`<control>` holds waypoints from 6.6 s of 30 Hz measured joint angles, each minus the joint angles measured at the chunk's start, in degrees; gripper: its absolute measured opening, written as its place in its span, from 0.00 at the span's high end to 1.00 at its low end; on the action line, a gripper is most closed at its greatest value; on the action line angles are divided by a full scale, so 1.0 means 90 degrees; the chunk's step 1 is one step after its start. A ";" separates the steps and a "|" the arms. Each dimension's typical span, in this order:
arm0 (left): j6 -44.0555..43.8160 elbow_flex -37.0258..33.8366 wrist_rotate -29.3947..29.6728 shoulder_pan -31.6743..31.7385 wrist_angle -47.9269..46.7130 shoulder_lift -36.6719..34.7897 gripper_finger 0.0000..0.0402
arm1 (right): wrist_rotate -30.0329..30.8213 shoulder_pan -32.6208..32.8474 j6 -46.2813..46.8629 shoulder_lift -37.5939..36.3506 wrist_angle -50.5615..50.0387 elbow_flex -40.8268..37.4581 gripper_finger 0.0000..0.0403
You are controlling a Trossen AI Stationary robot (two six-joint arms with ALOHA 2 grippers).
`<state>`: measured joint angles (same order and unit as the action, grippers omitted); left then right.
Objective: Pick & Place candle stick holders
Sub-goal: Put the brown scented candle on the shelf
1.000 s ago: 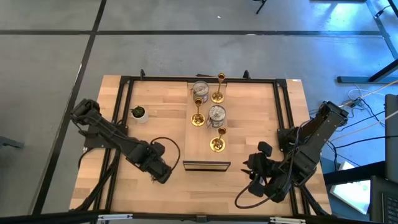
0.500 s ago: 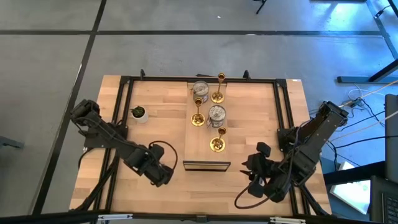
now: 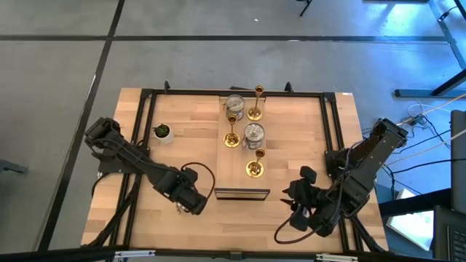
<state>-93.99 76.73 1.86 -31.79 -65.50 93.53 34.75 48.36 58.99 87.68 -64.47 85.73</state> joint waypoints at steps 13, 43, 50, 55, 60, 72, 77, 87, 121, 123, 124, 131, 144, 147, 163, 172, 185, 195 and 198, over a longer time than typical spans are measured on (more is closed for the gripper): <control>0.0404 -0.0002 -0.0140 0.0003 0.0143 0.0496 0.09 | -0.0013 0.0000 0.0040 0.0002 0.0000 0.0002 0.68; 0.0570 -0.0319 -0.0450 -0.0051 0.0373 0.0511 0.09 | -0.0037 0.0000 0.0040 0.0002 -0.0001 0.0002 0.68; 0.0726 -0.0199 -0.0471 -0.0099 0.0709 0.0474 0.09 | -0.0023 0.0000 0.0040 0.0002 0.0000 0.0002 0.68; 0.0702 -0.0197 -0.0550 -0.0099 0.0878 0.0469 0.09 | -0.0004 0.0000 0.0040 0.0002 0.0000 0.0002 0.68; 0.0697 -0.0185 -0.0586 -0.0101 0.0829 0.0458 0.09 | -0.0001 0.0000 0.0040 0.0002 0.0000 0.0002 0.68; 0.1135 -0.0168 -0.0846 -0.0119 0.1457 0.0448 0.09 | 0.0072 0.0000 0.0040 0.0002 -0.0002 0.0002 0.68; 0.0640 -0.0168 -0.0443 -0.0103 0.1876 0.0445 0.09 | 0.0137 -0.0002 0.0037 0.0002 -0.0002 0.0002 0.68; 0.1320 -0.0160 -0.0501 -0.0038 0.5434 0.0440 0.09 | 0.0137 -0.0002 0.0018 0.0002 -0.0010 0.0002 0.68; 0.5976 -0.0155 0.1629 0.0005 1.2117 0.0438 0.05 | 0.0062 0.0061 0.0062 0.0002 -0.0036 0.0002 0.68; 0.5841 -0.0155 0.1793 0.0003 1.1816 0.0438 0.02 | 0.0064 0.0061 0.0062 0.0002 -0.0038 0.0002 0.68; 0.5755 -0.0155 0.1840 0.0004 1.1628 0.0437 0.01 | 0.0064 0.0061 0.0064 0.0002 -0.0043 0.0002 0.68; 0.5304 -0.0160 0.2622 -0.0010 0.9485 -0.0158 0.00 | 0.0058 0.0107 0.0121 0.0002 -0.0093 0.0002 0.68; 0.4810 -0.0106 0.3733 -0.0470 0.5422 -0.1439 0.00 | 0.0069 0.0151 0.0188 0.0002 -0.0135 0.0002 0.68; 0.4253 0.0315 0.3343 -0.0505 0.3906 -0.1185 0.00 | 0.0069 0.0151 0.0188 0.0002 -0.0148 0.0002 0.68; 0.3572 0.3553 0.1136 -0.0321 -0.2476 0.2032 0.00 | 0.0069 0.0138 0.0239 0.0002 -0.0150 0.0002 0.68; 0.0346 0.3468 0.0063 0.0000 -0.2529 0.2044 0.00 | 0.0071 0.0134 0.0249 0.0002 -0.0077 0.0002 0.68; -0.2593 0.3458 0.1402 -0.0518 -0.2149 0.2150 0.00 | -0.0052 0.0138 0.0239 0.0002 0.0010 0.0002 0.68; -0.5065 0.3526 0.0194 -0.0592 -0.1571 0.2114 0.00 | -0.0030 0.0138 0.0234 0.0002 0.0074 0.0002 0.68; -0.5472 0.3536 -0.0422 -0.0541 -0.1740 0.2180 0.00 | 0.0059 0.0138 0.0232 0.0002 0.0080 0.0002 0.68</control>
<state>-143.25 108.55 -1.94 -36.67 -81.17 113.15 35.28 49.60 61.08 87.70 -63.75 85.76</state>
